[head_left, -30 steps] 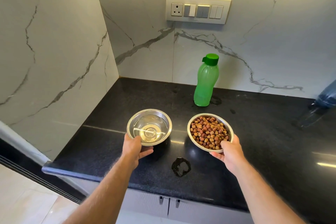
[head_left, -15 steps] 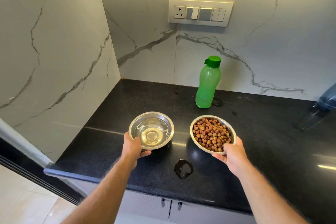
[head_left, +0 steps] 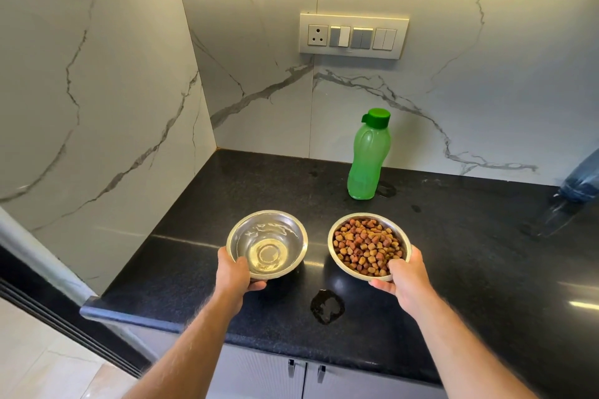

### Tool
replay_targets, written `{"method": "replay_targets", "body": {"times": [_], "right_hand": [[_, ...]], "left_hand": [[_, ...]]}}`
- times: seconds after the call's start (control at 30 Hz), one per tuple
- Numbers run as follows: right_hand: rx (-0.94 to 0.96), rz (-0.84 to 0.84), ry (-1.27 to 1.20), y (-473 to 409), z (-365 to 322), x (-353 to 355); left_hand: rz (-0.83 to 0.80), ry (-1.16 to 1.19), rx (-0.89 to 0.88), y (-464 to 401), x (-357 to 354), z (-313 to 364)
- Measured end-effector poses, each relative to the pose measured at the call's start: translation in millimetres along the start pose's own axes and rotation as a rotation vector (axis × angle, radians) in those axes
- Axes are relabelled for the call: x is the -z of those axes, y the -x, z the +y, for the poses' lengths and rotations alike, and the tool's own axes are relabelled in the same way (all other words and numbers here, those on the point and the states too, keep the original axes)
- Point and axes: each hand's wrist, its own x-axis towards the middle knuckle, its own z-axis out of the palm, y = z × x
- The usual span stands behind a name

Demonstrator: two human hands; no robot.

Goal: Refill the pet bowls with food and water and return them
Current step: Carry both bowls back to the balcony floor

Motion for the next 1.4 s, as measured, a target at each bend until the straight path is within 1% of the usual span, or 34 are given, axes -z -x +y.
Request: {"method": "replay_targets", "body": {"times": [0.2,0.37,0.53,0.77,0.9,1.1,1.4], "right_hand": [[0.008,-0.059,0.014,7.0,1.2,-12.7],[0.029,-0.116,0.057,12.9,0.7,-23.3],[0.053,-0.242,0.065,26.1,0.2,-44.1],[0.08,-0.372,0.107,61.8,5.9,-89.8],[0.124,-0.434,0.15,89.3,13.1,-118.4],[0.155,-0.513,0.205,133.9,27.7,-162.4],[0.154,-0.625,0.277,222.3,89.0,-242.0]], "left_hand": [[0.034,0.023,-0.019,15.7,6.6,-9.9],[0.098,0.087,-0.02,34.8,20.6,-12.4],[0.186,0.165,-0.094,58.0,41.4,-4.8],[0.298,0.252,-0.121,87.4,90.3,-16.9],[0.375,0.292,-0.141,104.5,130.9,-28.9],[0.442,0.334,-0.157,130.4,201.5,-50.1],[0.557,0.359,-0.123,179.2,320.7,-93.6]]}}
